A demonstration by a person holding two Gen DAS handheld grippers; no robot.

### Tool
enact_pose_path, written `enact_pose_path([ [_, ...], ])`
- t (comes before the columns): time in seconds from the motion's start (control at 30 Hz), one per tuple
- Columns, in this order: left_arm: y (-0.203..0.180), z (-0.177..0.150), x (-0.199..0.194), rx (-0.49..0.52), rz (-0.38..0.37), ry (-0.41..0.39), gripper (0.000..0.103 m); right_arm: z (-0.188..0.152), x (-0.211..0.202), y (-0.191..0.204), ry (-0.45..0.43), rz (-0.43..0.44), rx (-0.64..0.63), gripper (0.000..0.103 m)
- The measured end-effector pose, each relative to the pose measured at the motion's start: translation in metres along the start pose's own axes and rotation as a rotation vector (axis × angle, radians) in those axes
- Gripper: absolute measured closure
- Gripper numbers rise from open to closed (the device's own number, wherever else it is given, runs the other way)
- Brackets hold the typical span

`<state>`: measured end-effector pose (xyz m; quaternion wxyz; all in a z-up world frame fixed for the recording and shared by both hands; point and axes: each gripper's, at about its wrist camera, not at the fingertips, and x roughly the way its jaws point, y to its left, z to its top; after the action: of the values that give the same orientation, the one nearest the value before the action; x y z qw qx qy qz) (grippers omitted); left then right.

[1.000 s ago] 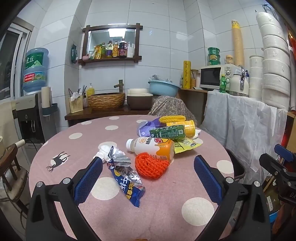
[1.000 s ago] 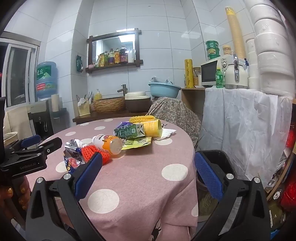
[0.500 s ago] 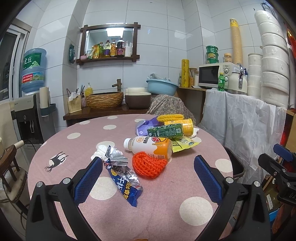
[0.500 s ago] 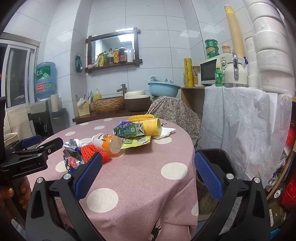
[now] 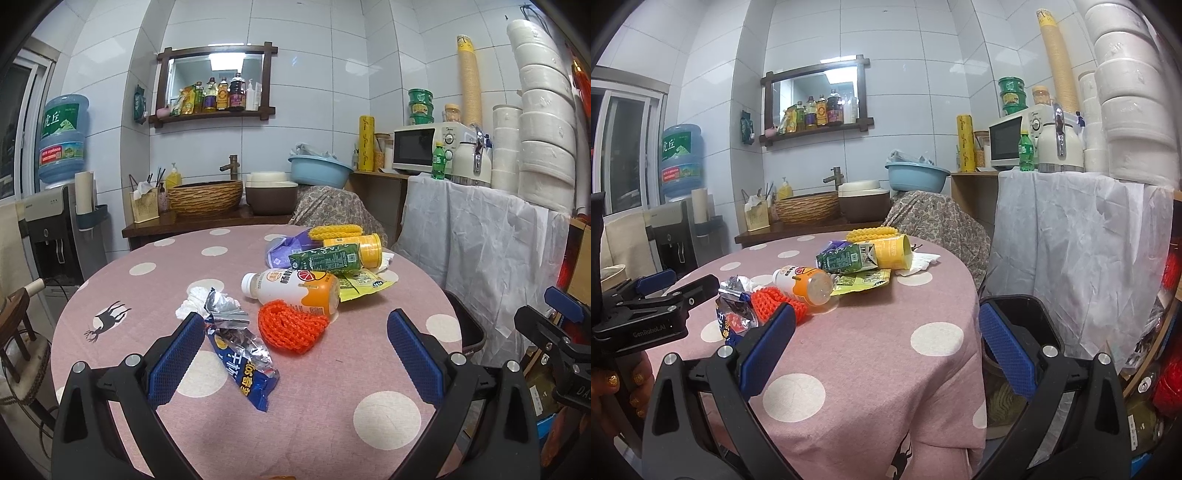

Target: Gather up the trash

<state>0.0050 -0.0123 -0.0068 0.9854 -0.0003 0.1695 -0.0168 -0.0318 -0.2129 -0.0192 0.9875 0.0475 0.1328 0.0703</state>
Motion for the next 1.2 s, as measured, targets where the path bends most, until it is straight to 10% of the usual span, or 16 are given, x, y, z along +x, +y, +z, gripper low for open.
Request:
enact_pose_path([
  [1.2,0.0034,-0.0004,0.0031,-0.002,0.001,0.013,0.005,-0.0018,0.0021,0.0006,0.014,0.013,-0.002,0.005],
])
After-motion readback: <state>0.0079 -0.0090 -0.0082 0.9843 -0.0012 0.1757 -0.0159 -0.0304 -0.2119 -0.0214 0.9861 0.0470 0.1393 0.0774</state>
